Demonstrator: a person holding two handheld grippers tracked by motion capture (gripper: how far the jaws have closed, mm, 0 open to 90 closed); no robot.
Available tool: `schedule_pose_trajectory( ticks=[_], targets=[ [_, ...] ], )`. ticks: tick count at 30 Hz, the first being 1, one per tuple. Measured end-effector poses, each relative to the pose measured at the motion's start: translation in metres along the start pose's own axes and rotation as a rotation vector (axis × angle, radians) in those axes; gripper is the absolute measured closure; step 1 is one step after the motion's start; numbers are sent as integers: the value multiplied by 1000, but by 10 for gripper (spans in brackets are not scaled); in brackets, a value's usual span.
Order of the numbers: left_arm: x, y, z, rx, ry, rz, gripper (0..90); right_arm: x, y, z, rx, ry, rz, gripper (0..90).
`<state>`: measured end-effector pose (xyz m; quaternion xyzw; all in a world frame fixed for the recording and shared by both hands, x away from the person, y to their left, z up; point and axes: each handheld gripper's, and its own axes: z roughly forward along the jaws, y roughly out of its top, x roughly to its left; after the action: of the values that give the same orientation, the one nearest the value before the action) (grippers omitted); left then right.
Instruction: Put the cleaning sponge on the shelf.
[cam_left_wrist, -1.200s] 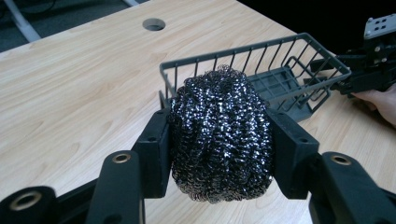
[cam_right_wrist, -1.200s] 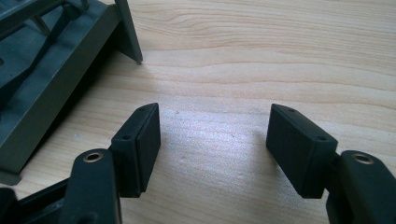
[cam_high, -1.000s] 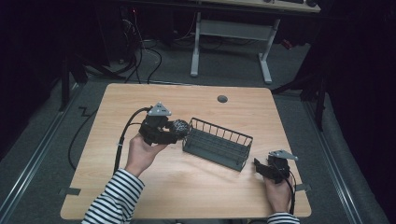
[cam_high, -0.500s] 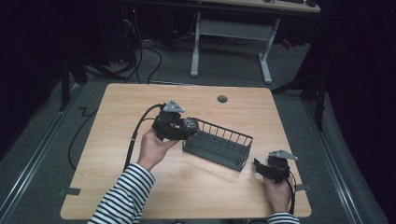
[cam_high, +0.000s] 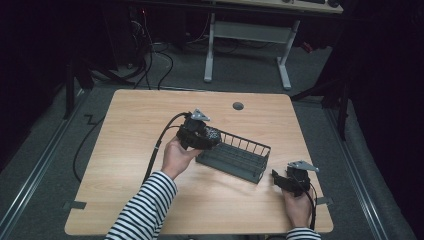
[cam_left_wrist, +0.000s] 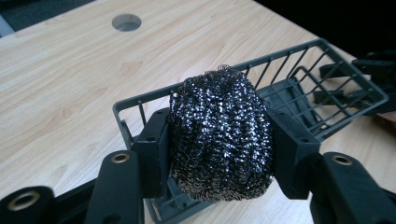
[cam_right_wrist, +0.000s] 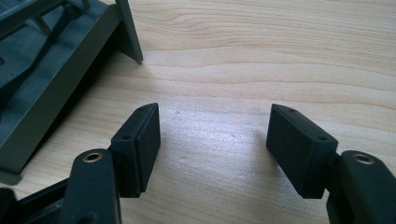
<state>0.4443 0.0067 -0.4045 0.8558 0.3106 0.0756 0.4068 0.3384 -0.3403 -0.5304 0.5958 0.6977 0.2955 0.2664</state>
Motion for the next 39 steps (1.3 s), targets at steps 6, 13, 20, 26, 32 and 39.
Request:
schedule_pose_trajectory(
  ticks=[6, 13, 20, 26, 32, 39],
  targets=[
    [0, -2, 14, 31, 24, 0, 453, 0, 0, 0, 1, 0, 1, 352],
    [3, -5, 24, 48, 38, -26, 426, 0, 0, 0, 1, 2, 0, 351],
    [9, -7, 23, 18, 37, -52, 321, 0, 0, 0, 0, 1, 0, 351],
    [9, -8, 16, -4, 42, -56, 271, 0, 0, 0, 0, 1, 0, 350],
    [11, -8, 0, -31, 50, -53, 273, 0, 0, 0, 1, 1, 2, 350],
    [17, -12, -24, -62, 63, -64, 285, 0, 0, 0, 0, 1, 1, 350]
  ],
)
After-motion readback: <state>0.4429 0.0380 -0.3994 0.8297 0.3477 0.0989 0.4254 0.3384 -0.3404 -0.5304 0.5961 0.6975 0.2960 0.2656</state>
